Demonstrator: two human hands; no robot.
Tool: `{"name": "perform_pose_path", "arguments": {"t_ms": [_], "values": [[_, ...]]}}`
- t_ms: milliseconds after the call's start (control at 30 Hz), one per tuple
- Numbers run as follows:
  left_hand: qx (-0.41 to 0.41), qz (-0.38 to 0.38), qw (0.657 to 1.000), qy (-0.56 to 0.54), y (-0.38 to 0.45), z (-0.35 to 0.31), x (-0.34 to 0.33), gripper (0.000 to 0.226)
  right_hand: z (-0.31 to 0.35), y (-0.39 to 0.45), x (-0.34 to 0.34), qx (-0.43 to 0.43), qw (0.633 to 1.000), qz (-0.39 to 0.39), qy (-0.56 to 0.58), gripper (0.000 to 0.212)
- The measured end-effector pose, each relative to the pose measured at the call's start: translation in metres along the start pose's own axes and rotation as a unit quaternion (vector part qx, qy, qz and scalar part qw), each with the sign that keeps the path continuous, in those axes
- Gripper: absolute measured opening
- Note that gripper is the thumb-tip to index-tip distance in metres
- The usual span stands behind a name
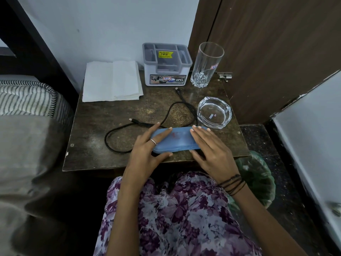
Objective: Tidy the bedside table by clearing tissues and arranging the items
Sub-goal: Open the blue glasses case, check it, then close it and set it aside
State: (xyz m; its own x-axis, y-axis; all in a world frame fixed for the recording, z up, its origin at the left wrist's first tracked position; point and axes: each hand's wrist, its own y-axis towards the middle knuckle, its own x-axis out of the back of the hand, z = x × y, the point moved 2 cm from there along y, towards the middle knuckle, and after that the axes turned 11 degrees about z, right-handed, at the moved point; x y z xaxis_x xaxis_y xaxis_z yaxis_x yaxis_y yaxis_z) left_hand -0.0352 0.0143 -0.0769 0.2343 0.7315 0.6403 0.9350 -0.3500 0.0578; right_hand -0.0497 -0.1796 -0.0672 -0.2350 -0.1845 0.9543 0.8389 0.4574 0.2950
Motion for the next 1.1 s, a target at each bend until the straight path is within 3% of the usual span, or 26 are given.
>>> {"name": "perform_pose_path", "arguments": {"t_ms": [267, 367, 433, 500, 567, 667, 800, 900, 1000, 1100], "values": [[-0.047, -0.04, 0.997, 0.045, -0.002, -0.006, 0.003, 0.061, -0.008, 0.001, 0.007, 0.042, 0.999, -0.029, -0.005, 0.046], [-0.033, -0.088, 0.994, 0.059, -0.002, -0.011, 0.004, 0.059, -0.004, 0.009, 0.009, -0.021, 0.998, -0.009, 0.056, 0.047], [-0.015, -0.135, 0.99, 0.047, -0.003, -0.012, 0.007, 0.059, 0.006, 0.021, 0.01, -0.115, 0.981, -0.011, 0.159, 0.048], [-0.001, -0.189, 0.981, 0.037, -0.005, -0.01, 0.012, 0.057, 0.022, 0.036, 0.011, -0.223, 0.919, -0.046, 0.322, 0.05], [0.014, -0.238, 0.971, 0.026, -0.008, -0.01, 0.017, 0.055, 0.04, 0.051, 0.009, -0.303, 0.817, -0.086, 0.483, 0.052], [0.04, -0.28, 0.959, 0.016, -0.01, -0.011, 0.019, 0.055, 0.067, 0.077, -0.003, -0.358, 0.656, -0.072, 0.661, 0.066], [0.088, -0.327, 0.935, -0.104, -0.011, 0.0, 0.026, 0.063, 0.088, 0.118, -0.016, -0.355, 0.574, -0.047, 0.736, 0.075], [0.131, -0.383, 0.895, -0.185, -0.015, 0.013, 0.035, 0.067, 0.098, 0.145, -0.026, -0.341, 0.56, 0.025, 0.754, 0.059], [0.158, -0.42, 0.864, -0.227, -0.018, 0.027, 0.042, 0.064, 0.111, 0.164, -0.037, -0.292, 0.596, 0.102, 0.741, 0.028], [0.18, -0.438, 0.855, -0.212, -0.021, 0.042, 0.05, 0.063, 0.12, 0.174, -0.05, -0.278, 0.64, 0.144, 0.702, 0.027]]}}
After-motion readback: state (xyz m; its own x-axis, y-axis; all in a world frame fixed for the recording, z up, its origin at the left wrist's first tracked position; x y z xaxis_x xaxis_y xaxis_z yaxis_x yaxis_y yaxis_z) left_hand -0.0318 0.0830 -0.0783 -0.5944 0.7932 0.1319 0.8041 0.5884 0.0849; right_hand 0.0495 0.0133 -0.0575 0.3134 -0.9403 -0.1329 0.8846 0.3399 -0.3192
